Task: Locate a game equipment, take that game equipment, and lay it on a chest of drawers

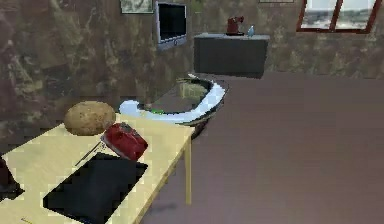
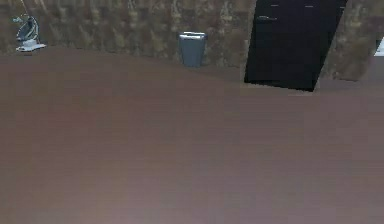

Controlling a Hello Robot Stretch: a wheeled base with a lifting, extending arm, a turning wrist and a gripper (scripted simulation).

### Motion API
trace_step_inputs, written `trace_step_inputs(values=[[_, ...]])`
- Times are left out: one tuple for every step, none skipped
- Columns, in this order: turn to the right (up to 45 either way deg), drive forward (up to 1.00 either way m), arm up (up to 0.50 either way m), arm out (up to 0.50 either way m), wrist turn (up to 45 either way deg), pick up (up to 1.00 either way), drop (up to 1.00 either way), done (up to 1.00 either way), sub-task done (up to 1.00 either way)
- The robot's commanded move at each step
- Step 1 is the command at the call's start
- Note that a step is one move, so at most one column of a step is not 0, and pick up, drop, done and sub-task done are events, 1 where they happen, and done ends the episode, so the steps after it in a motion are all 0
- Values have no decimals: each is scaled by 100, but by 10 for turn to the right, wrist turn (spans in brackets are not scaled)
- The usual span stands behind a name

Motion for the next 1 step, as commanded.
trace_step_inputs(values=[[-450, 0, 0, 0, 0, 0, 0, 0, 0]])
